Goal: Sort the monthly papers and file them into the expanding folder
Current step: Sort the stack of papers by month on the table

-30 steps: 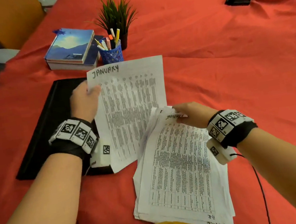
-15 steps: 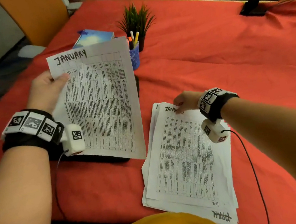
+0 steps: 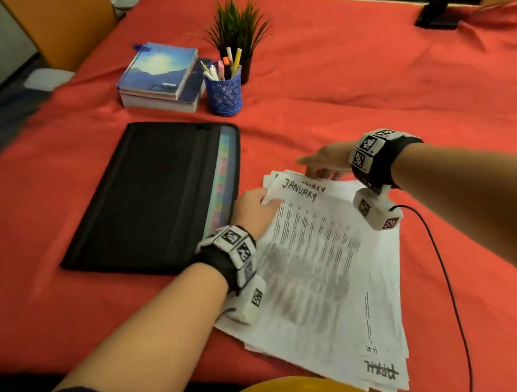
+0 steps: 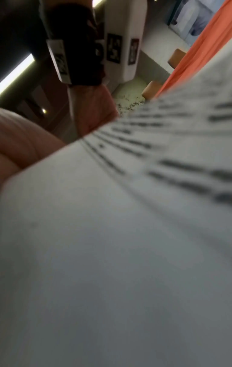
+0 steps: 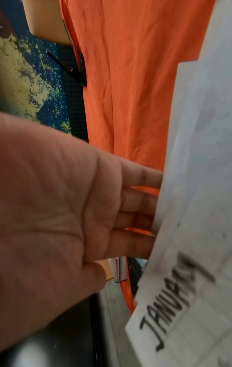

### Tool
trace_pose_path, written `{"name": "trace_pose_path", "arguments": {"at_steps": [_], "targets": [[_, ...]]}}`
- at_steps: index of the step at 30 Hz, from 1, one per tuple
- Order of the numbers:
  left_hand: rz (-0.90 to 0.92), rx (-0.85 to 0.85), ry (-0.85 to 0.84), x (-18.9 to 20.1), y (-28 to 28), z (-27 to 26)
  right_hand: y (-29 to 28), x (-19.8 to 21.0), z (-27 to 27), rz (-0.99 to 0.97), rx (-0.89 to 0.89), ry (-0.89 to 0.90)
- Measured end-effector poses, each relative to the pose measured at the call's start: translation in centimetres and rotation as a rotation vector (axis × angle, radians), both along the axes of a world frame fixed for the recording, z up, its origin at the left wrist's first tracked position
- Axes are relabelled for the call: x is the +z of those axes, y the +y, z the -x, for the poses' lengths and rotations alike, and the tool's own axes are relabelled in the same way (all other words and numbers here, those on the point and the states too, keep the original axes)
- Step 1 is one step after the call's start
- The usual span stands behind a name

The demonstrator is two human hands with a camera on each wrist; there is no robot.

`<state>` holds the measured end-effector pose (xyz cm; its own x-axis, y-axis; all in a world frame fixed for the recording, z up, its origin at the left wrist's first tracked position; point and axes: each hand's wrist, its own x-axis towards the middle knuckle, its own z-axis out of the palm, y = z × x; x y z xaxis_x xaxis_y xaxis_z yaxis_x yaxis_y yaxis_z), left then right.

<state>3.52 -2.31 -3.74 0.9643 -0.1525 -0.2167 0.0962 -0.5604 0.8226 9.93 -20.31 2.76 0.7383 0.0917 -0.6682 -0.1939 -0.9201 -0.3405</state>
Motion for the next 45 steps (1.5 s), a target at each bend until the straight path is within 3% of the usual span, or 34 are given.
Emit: {"name": "trace_pose_path", "arguments": {"at_steps": [2, 4, 8, 10, 14, 22, 28, 36, 42, 45], "targets": [[-0.008, 0.116, -0.003, -0.5, -1.5, 0.1, -0.4, 0.2, -0.3, -0.103, -0.100, 0.101], [0.010, 0.184, -0.017, -0.5, -2.6, 0.3, -0.4, 0.4, -0.2, -0.092, -0.080, 0.103], [0.063, 0.117, -0.048, -0.5, -3.7, 1.3, -0.4, 0.1, 1.0, 0.236, 0.341, -0.116], [0.149, 0.109, -0.081, -0.2, -3.2, 1.7, -0.5, -0.5, 2.0, 0.233, 0.388, -0.237], [0.329, 0.307, -0.081, -0.1, -1.1, 1.0, -1.2, -1.1, 4.3, 0.149, 0.349, -0.430], [0.062, 0.163, 0.235, -2.3, -0.3, -2.0, -2.1, -2.8, 10.5, -0.108, 0.381, -0.862], [-0.010, 0.127, 0.230, -3.3, -0.8, -3.0, -2.5, -3.6, 12.5, -0.138, 0.347, -0.863], [0.104, 0.009, 0.103, -3.2, -0.6, -2.7, -2.5, -4.2, 10.9, -0.180, 0.149, -0.818], [0.270, -0.187, 0.233, -1.6, 0.1, -1.3, -2.8, -3.7, 10.6, -0.210, 0.207, -0.777], [0.374, 0.024, 0.266, -1.4, 0.2, -1.3, -3.0, -3.7, 11.4, -0.225, 0.240, -0.810]]}}
